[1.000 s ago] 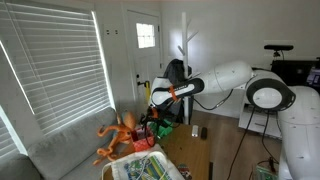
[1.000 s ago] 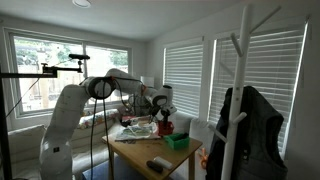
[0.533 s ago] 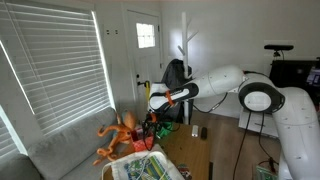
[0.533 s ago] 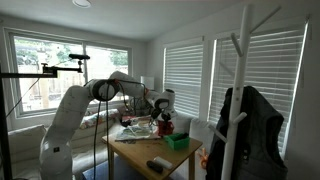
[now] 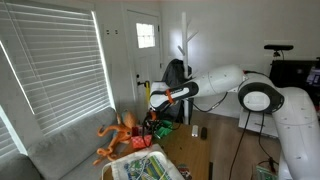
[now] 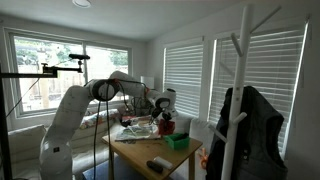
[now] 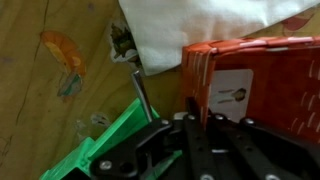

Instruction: Pick up the red basket, move it backward and place it at the edge of the table

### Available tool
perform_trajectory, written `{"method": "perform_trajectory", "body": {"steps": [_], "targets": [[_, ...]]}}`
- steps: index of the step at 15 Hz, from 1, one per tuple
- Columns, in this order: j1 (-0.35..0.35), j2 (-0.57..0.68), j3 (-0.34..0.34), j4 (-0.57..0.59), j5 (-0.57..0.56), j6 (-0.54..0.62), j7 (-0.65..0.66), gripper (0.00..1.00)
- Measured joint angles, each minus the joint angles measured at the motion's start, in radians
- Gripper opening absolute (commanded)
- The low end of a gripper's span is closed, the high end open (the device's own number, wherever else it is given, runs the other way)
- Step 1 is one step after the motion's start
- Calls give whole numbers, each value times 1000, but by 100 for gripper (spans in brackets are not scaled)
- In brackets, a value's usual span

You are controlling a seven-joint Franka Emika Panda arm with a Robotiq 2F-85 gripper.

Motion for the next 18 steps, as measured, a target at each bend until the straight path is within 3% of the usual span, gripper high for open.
{"method": "perform_trajectory", "body": {"steps": [6,11,16,18], "targets": [[6,-100,24,-13,26,39,-68,2],[29,-343,63,-197,12,16,-182,2],[18,-591,73,-479,-248,-4,-50,2],[1,-686,81,-595,-303,-5,-41,2]]}}
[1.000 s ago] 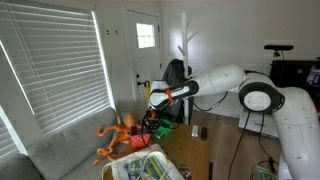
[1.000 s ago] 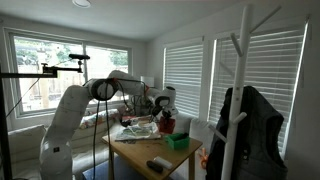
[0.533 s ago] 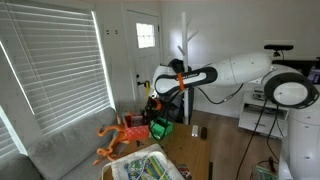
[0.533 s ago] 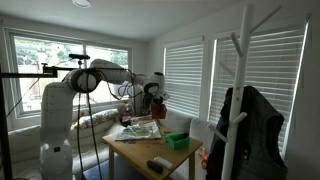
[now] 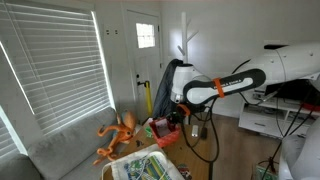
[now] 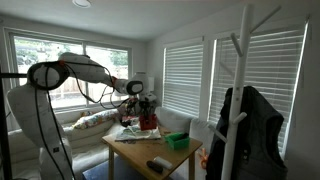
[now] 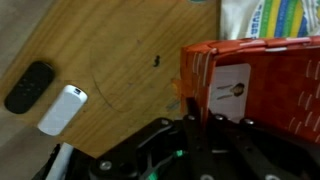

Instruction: Pick up the red basket, move it backward and place it at the edge of the table

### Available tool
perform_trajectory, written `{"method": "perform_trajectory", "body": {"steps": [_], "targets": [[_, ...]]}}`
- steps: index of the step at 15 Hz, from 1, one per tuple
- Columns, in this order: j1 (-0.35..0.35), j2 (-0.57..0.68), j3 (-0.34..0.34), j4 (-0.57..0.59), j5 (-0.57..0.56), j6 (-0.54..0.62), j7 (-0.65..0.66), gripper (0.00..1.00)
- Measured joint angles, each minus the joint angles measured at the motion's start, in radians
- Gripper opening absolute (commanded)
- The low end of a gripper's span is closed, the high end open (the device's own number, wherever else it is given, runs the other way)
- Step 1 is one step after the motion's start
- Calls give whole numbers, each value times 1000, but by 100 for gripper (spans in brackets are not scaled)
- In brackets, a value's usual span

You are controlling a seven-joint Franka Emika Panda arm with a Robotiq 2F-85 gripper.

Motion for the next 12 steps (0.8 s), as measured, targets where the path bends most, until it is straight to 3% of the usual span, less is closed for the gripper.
{"method": "perform_trajectory", "body": {"steps": [6,9,12], "targets": [[-23,-278,-31,-321,33,116,-151,1],[-31,-306,-27,-350,39,118,-174,1],[-29,-282,-36,-350,46,58,-328,1]]}}
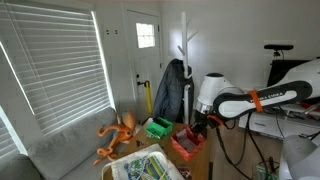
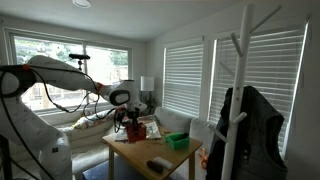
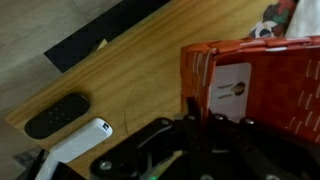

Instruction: Pick up the red basket, move it backward and place it at the edge of the table

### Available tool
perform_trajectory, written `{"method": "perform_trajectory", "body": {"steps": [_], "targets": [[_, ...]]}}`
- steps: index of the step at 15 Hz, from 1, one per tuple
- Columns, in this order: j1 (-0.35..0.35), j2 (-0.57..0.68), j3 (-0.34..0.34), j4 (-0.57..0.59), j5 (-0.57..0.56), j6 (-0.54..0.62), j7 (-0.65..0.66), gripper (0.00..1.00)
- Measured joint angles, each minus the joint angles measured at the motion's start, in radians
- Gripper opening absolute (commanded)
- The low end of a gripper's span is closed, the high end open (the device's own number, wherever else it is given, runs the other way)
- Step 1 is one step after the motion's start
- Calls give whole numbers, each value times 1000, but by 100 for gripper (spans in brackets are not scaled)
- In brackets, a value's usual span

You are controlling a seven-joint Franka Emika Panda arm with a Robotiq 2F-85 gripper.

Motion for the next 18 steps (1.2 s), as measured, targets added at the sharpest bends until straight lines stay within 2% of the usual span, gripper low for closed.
{"method": "perform_trajectory", "body": {"steps": [5,9,13,18], "targets": [[-4,74,-23,41,-35,-38,-265,1],[27,146,-12,104,-45,-37,-403,1],[39,169,18,111,-41,-45,-360,1],[38,165,19,86,-26,-71,-295,1]]}}
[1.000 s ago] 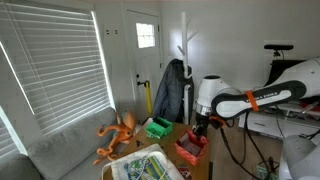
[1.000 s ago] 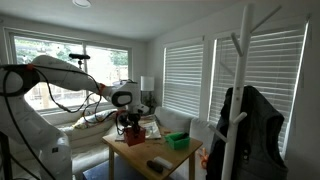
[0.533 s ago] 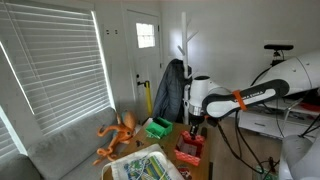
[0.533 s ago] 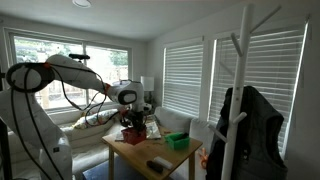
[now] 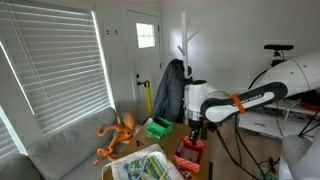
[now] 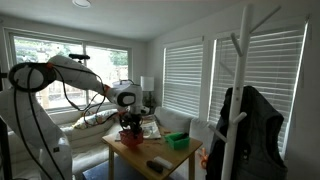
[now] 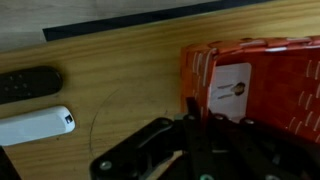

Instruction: Pick up the red basket, move it backward and place it at the edge of the table

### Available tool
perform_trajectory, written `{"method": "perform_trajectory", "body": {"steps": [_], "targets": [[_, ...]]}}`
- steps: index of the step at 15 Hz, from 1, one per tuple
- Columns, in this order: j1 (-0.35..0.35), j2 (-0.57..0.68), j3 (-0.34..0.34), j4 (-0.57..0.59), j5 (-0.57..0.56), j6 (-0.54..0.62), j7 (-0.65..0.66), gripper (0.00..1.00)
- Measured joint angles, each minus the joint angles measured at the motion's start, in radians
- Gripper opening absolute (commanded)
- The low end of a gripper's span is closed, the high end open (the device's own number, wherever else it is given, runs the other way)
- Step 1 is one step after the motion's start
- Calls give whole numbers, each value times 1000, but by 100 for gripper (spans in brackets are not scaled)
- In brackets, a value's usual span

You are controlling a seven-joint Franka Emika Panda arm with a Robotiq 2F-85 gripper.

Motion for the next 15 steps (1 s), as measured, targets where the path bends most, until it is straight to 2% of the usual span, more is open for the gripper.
{"method": "perform_trajectory", "body": {"steps": [1,2,3,4,9,13,14,15], "targets": [[-1,-3,-1,-9,5,-3,1,1],[-1,-7,-1,-20,6,-3,1,29],[-2,-11,-2,-31,6,-3,2,30],[-4,-15,-4,-41,8,-3,5,35],[-20,-35,-15,-63,12,-3,27,69],[-38,-131,-15,-41,-15,-5,14,98],[-37,-166,-11,-24,-26,-5,6,79],[-33,-196,-3,-2,-35,-5,-6,87]]}}
